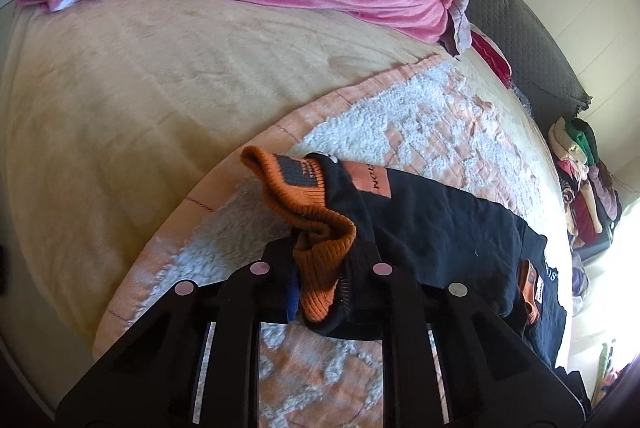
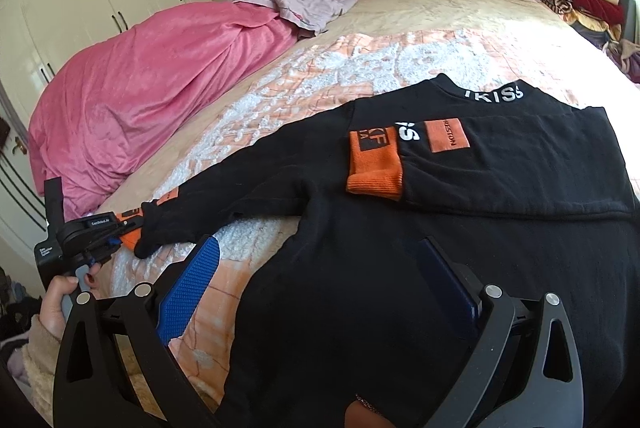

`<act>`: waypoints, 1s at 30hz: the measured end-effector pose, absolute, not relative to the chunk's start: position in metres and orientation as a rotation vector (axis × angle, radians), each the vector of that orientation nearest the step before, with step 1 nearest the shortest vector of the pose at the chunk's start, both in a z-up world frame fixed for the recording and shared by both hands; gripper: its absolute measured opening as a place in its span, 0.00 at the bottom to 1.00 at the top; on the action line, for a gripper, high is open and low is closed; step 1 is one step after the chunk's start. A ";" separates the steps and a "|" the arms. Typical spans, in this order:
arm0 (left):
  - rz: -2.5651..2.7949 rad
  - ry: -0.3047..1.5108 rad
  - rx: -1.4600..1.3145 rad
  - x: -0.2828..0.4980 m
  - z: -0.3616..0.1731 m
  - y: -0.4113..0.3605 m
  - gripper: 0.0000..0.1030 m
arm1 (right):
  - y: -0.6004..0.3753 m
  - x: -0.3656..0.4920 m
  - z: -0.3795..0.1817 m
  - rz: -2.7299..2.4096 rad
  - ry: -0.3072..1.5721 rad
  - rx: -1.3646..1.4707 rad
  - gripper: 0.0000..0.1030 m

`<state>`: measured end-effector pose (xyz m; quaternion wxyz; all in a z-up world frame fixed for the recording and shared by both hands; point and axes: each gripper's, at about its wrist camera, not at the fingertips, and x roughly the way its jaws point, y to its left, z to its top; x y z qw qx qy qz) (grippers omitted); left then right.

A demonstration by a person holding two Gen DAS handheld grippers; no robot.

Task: Fold small clothes
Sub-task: 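Grasp the other sleeve's orange cuff with the left tool and lift, then carry the sleeve across the body with the left tool and release it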

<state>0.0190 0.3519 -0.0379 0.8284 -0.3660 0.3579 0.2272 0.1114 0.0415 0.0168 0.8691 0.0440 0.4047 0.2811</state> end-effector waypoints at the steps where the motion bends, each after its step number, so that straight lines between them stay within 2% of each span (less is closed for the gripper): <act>1: 0.475 0.754 -0.774 0.020 -0.035 0.351 0.07 | 0.040 0.112 0.017 0.589 0.848 0.097 0.96; 16: 0.322 0.627 -0.667 0.047 0.045 0.302 0.07 | 0.018 0.115 0.023 0.590 0.836 0.173 0.96; 30: 0.107 0.624 -0.519 0.111 0.092 0.199 0.07 | -0.045 0.121 0.030 0.470 0.820 0.275 0.96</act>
